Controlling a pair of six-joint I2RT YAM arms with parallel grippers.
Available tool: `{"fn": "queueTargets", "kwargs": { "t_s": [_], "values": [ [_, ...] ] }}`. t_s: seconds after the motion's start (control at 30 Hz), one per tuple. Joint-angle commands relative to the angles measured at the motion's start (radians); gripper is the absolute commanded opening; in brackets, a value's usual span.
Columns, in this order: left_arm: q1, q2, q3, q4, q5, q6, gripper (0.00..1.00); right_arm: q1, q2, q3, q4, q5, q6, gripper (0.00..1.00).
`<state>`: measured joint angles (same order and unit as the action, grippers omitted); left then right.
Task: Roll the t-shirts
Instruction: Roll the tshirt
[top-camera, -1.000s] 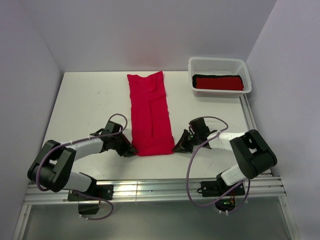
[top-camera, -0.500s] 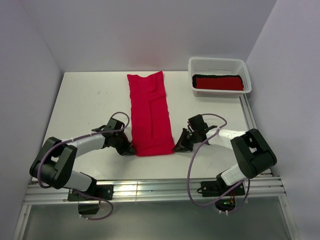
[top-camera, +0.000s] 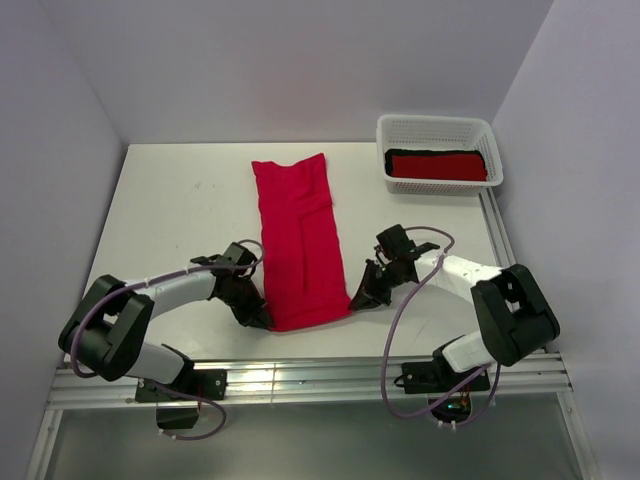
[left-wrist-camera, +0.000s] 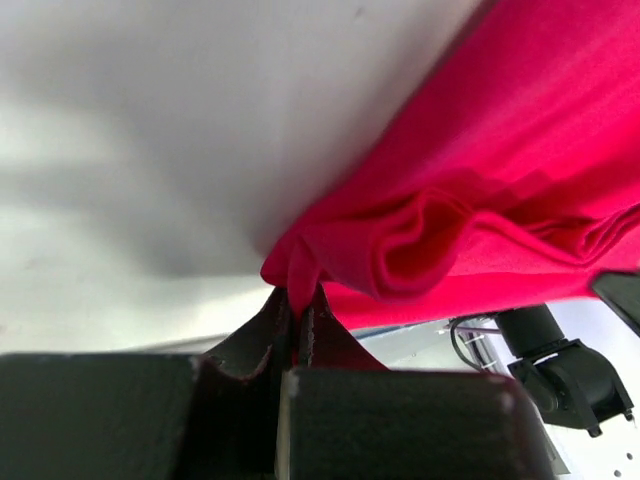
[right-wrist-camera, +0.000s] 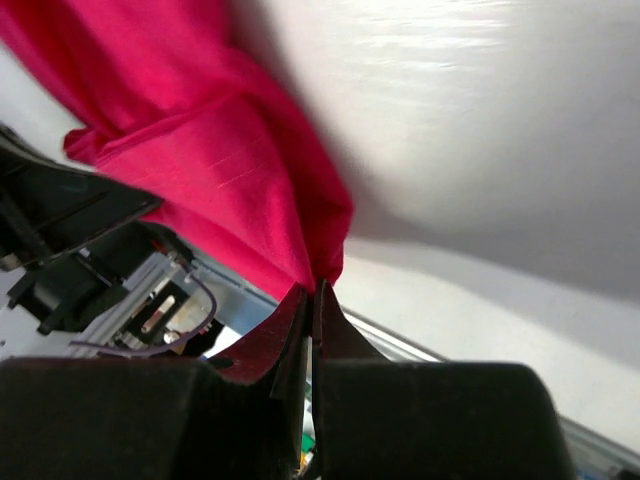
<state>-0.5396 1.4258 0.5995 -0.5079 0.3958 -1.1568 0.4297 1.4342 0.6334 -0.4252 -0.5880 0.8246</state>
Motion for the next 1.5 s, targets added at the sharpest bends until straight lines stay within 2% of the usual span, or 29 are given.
{"fn": "queueTargets", "kwargs": {
  "t_s": [0.0, 0.33, 0.6, 0.8, 1.1, 1.47],
  "values": [
    [-0.002, 0.001, 0.052, -0.195, -0.035, 0.009, 0.0, -0.002, -0.041, 0.087, -0.134, 0.016, -0.054, 0.0],
    [0.032, -0.008, 0.157, -0.248, 0.026, -0.009, 0.0, -0.012, -0.014, 0.252, -0.268, 0.008, -0.105, 0.0],
    [0.102, 0.047, 0.238, -0.308, 0.023, 0.055, 0.0, -0.036, -0.012, 0.262, -0.308, -0.009, -0.12, 0.0],
    [0.104, 0.067, 0.206, -0.271, 0.075, 0.054, 0.0, -0.037, -0.02, 0.17, -0.256, -0.059, -0.073, 0.0],
    [0.112, 0.082, 0.247, -0.343, 0.12, 0.046, 0.0, -0.043, 0.058, 0.322, -0.425, -0.021, -0.078, 0.0],
    [0.17, 0.143, 0.33, -0.351, 0.161, 0.025, 0.0, -0.098, 0.118, 0.371, -0.421, -0.073, 0.025, 0.0]
  ]
}}
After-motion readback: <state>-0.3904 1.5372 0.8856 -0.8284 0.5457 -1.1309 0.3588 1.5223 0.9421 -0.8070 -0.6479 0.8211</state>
